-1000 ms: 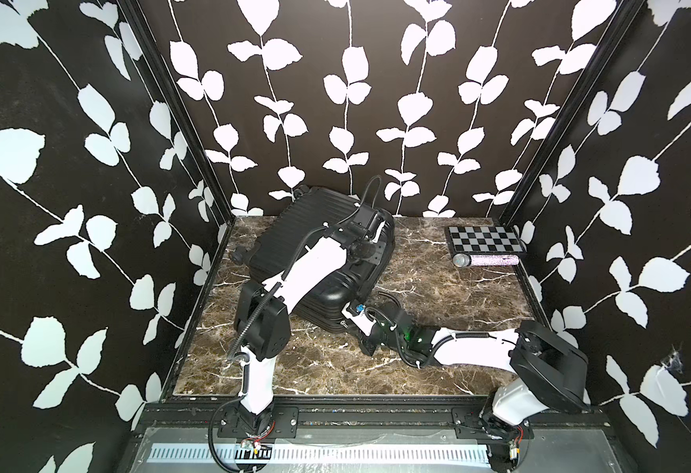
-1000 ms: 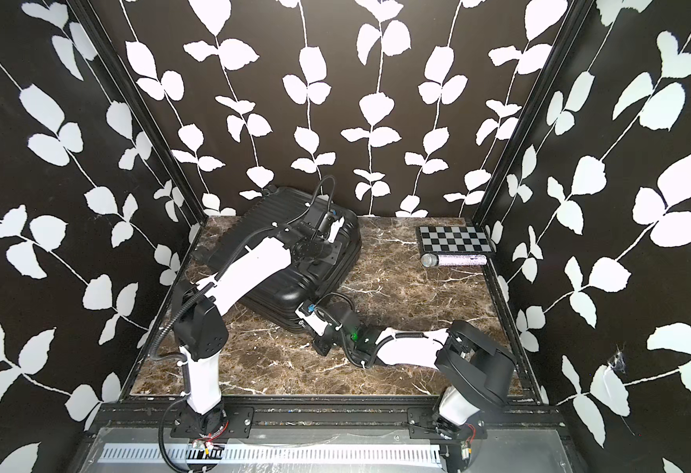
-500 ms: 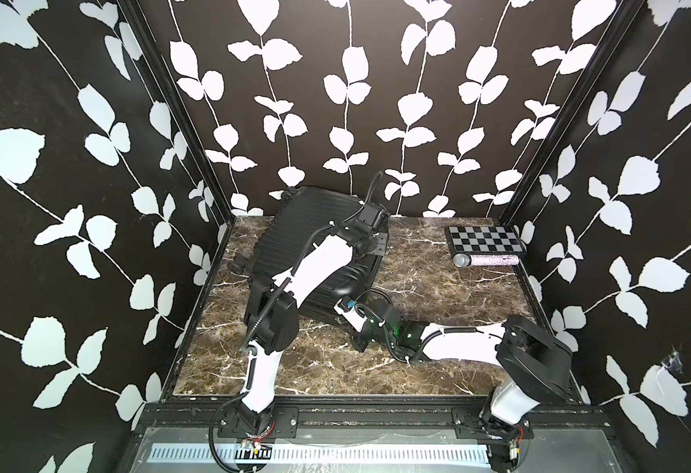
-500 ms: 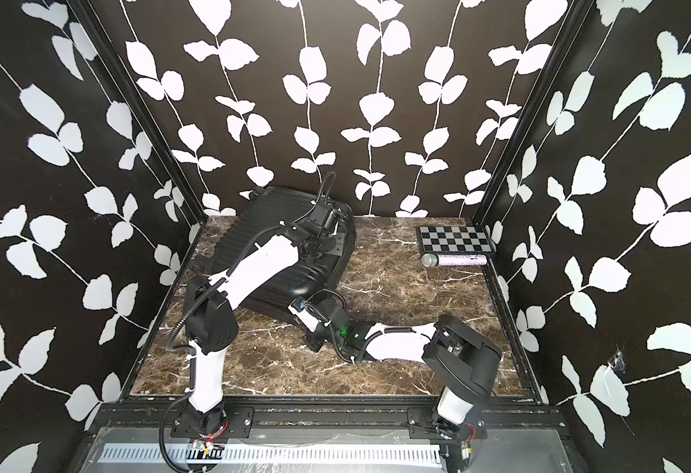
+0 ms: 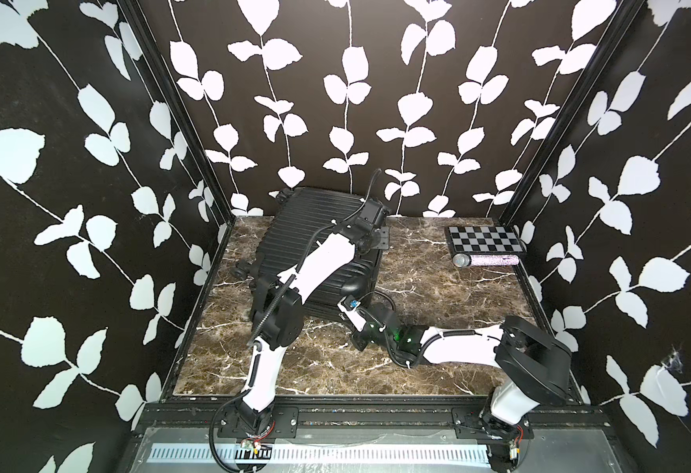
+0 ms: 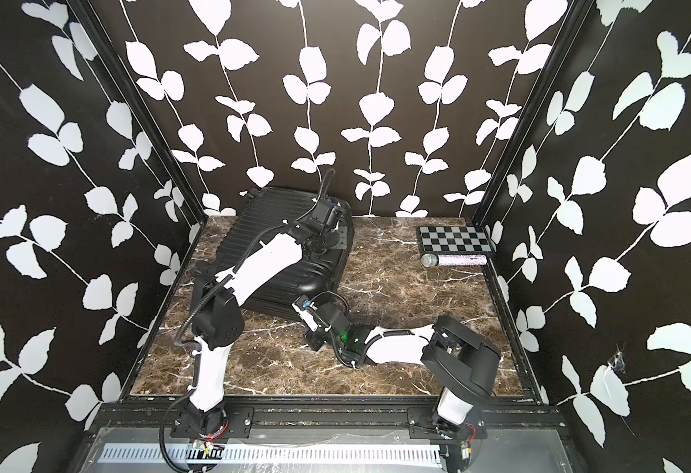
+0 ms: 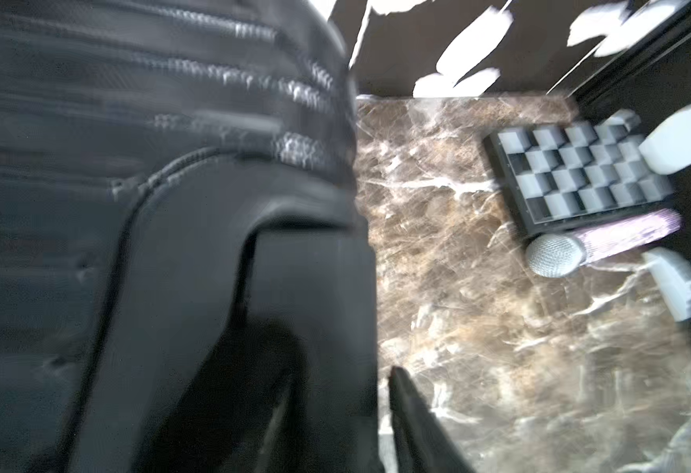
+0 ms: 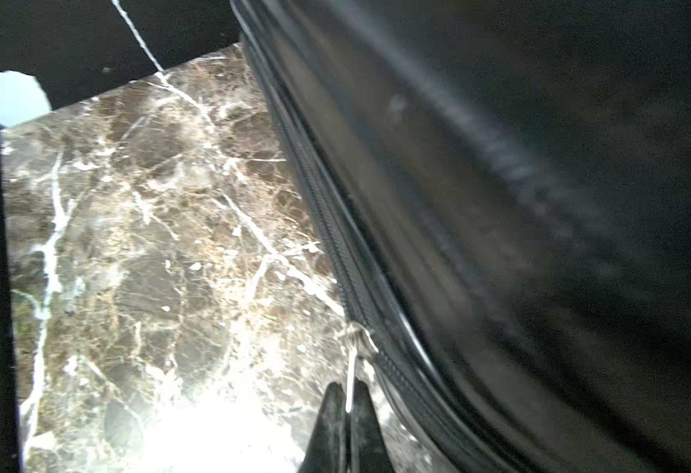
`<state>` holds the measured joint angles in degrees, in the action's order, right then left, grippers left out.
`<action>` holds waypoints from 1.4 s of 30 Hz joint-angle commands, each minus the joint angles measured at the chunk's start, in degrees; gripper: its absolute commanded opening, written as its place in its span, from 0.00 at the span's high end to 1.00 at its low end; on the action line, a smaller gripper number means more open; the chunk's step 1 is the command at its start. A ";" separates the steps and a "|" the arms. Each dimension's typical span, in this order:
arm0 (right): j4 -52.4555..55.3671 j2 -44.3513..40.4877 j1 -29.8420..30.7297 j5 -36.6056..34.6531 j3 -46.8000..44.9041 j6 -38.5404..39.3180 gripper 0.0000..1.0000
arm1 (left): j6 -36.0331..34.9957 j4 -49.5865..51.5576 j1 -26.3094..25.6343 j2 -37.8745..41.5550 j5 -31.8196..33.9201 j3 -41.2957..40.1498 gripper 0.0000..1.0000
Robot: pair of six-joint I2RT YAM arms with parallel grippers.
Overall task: Close the suitcase zippers
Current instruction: Zip the zipper on the suitcase.
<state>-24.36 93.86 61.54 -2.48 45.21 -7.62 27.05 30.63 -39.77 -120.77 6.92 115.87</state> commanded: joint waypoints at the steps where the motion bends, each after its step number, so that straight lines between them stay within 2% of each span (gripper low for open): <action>1: -2.50 -3.55 0.87 -2.28 -1.62 -1.15 1.00 | -1.48 -1.20 -0.04 0.88 -4.20 5.23 0.35; 4: -1.55 -4.20 -0.42 -3.33 -2.49 -2.48 1.00 | -6.97 2.38 -0.05 2.10 -6.10 7.52 0.21; 6: -1.52 -4.60 -1.24 -3.28 -3.05 -3.00 1.00 | -10.42 4.58 -0.03 3.55 -6.99 8.09 0.17; 9: -1.65 -5.26 -2.11 -3.29 -3.77 -3.59 1.00 | -14.70 7.86 -0.04 6.46 -7.35 7.88 0.14; 13: -0.82 -5.62 -2.89 -2.97 -3.64 -3.76 1.00 | -18.63 12.87 3.49 11.71 -8.10 6.23 0.14; 17: -0.45 -5.72 -3.18 -2.90 -3.62 -3.98 1.00 | -22.86 19.04 10.41 18.28 -8.51 2.07 0.13; 21: -0.40 -5.49 -3.34 -2.68 -3.52 -4.16 1.00 | -25.99 23.94 18.87 25.18 -9.70 -3.73 0.08; 27: 0.19 -4.79 -3.44 -1.91 -2.47 -4.42 1.00 | -26.65 26.79 32.85 32.85 -10.87 -13.97 0.06; 31: 0.54 -4.53 -3.42 -1.70 -2.01 -4.51 1.00 | -26.95 26.55 39.50 35.25 -12.61 -20.37 0.05; 36: 0.82 -4.13 -3.41 -1.55 -1.53 -4.60 1.00 | -26.61 26.63 41.06 35.34 -15.60 -25.18 0.07; 42: 1.29 -4.22 -3.43 -1.54 -1.29 -4.67 1.00 | -27.22 29.59 41.11 34.60 -14.63 -28.00 0.11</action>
<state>-22.50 90.13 58.81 -2.81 42.37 -11.44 0.95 57.14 1.39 -86.87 -7.14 88.97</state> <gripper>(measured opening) 0.048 0.893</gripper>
